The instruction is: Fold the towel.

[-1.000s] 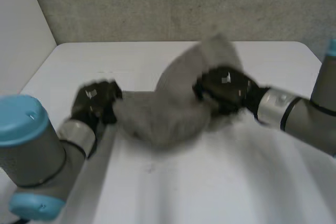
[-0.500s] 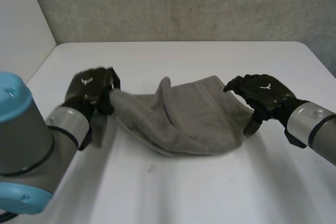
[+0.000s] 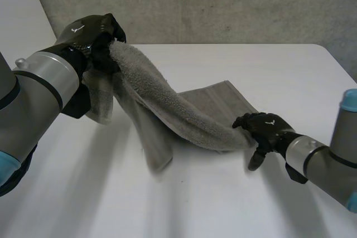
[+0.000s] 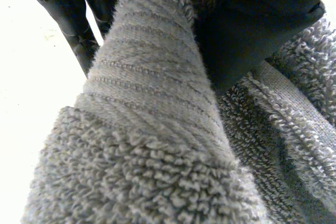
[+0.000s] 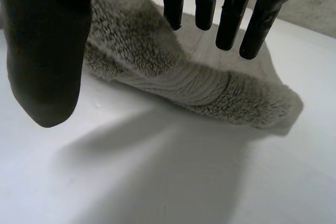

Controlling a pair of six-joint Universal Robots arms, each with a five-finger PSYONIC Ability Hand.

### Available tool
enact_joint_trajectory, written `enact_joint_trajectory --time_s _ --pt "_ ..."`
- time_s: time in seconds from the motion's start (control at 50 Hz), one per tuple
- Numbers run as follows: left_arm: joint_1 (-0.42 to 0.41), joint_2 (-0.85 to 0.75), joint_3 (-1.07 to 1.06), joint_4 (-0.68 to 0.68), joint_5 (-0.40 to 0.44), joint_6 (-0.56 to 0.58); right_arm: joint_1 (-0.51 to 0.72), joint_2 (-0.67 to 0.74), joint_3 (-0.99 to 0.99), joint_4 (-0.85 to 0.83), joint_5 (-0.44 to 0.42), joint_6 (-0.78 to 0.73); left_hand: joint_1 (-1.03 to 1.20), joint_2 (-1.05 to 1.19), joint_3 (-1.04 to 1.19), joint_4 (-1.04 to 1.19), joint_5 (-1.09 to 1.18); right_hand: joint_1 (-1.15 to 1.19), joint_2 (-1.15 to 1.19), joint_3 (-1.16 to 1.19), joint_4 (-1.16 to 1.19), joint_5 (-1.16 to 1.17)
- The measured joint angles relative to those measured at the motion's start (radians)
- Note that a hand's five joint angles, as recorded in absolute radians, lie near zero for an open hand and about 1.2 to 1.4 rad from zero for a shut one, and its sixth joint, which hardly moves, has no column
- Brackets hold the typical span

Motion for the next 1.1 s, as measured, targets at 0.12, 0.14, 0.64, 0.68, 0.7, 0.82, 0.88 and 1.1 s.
enact_joint_trajectory --time_s 0.12,0.14,0.64,0.68,0.7,0.82,0.88,1.1 --pt "0.002 0.000 -0.002 0.003 0.000 0.000 0.038 0.077 -0.095 -0.009 0.066 0.013 0.000 0.000 0.000 0.000 0.000 0.796 0.820 0.795 0.779 0.782" --pt "0.002 0.000 -0.003 0.004 0.000 0.000 0.043 0.085 -0.114 -0.013 0.085 0.015 0.000 0.000 0.000 0.000 0.000 0.943 0.965 0.934 0.941 0.936" --pt "0.027 0.189 -0.185 -0.102 0.054 0.046 -0.207 -0.258 -0.615 0.838 -0.244 -0.421 0.000 0.000 0.000 0.001 0.000 0.994 0.999 1.008 1.015 1.001" --pt "0.030 0.179 -0.194 -0.100 0.067 0.049 -0.201 -0.199 -0.666 0.863 -0.235 -0.428 0.000 0.000 0.000 0.001 0.000 0.994 0.999 1.009 1.015 1.001" --pt "0.034 0.157 -0.198 -0.093 0.076 0.051 -0.189 -0.144 -0.707 0.874 -0.218 -0.430 0.000 0.000 0.000 0.001 0.000 0.994 0.999 1.009 1.015 1.001" --pt "0.039 -0.043 -0.173 -0.034 0.088 0.059 -0.093 0.144 -0.890 0.873 -0.079 -0.449 0.000 0.000 0.000 0.001 0.000 0.994 0.999 1.009 1.015 1.002" --pt "0.038 -0.178 -0.124 0.001 0.086 0.069 -0.045 0.292 -0.989 0.862 -0.006 -0.475 0.000 0.000 0.000 0.001 0.000 0.994 0.999 1.010 1.015 1.002" --pt "0.038 -0.546 0.179 0.049 0.079 0.086 0.035 0.551 -1.244 0.713 0.162 -0.370 -0.825 -0.853 -0.849 -0.852 -0.832 -0.100 -0.083 -0.087 -0.066 -0.106"
